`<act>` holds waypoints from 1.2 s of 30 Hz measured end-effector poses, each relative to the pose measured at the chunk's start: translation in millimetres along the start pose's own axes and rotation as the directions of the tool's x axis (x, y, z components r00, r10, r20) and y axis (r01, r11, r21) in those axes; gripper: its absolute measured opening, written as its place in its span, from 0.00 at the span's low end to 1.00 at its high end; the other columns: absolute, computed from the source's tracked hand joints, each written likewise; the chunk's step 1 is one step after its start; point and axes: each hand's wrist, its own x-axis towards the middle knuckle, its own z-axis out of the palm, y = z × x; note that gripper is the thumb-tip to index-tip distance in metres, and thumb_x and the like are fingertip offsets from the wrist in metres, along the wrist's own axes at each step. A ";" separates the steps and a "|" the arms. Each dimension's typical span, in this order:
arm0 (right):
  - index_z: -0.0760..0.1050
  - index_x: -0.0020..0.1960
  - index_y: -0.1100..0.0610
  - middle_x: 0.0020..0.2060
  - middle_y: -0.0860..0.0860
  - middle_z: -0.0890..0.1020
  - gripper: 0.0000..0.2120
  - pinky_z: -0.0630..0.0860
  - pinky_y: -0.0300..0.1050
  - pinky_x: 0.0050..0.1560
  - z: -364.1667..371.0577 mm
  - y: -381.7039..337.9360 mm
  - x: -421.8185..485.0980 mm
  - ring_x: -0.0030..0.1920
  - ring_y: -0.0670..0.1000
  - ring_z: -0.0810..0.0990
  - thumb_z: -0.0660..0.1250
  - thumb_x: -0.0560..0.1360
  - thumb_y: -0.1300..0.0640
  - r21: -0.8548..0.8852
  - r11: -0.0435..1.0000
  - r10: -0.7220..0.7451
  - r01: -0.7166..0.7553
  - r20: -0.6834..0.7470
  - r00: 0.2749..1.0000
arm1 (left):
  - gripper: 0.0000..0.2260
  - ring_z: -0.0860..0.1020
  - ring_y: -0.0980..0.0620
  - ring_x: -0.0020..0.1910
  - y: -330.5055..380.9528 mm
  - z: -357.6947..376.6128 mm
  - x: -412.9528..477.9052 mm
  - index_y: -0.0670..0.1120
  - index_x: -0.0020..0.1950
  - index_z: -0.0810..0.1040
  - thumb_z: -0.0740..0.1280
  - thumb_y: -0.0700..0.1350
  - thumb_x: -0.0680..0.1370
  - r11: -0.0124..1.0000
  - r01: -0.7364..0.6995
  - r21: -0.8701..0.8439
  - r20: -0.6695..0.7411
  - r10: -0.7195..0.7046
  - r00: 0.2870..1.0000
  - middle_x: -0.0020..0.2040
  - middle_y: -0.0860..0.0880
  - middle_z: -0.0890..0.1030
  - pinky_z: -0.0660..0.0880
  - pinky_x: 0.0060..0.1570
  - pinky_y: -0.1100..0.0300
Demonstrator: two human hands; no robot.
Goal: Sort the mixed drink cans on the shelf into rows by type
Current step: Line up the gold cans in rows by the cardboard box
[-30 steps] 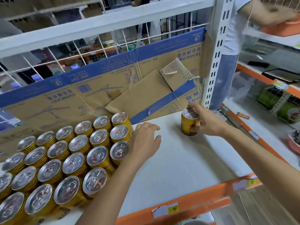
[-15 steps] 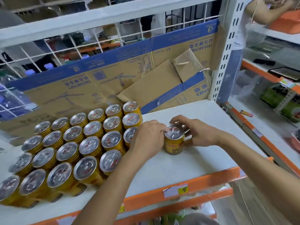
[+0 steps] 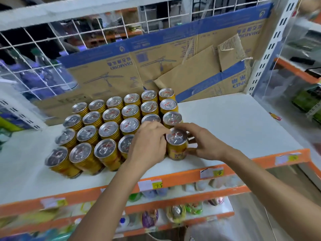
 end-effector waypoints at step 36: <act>0.64 0.71 0.58 0.66 0.59 0.67 0.33 0.67 0.53 0.63 12.5 -57.0 -0.1 0.64 0.62 0.66 0.70 0.69 0.58 -0.473 0.872 -0.171 0.125 -0.057 0.984 | 0.20 0.69 0.48 0.66 -3.9 -1.4 -72.5 0.46 0.67 0.74 0.67 0.41 0.75 0.957 0.290 -0.012 -0.219 -0.285 0.933 0.66 0.48 0.74 0.63 0.66 0.57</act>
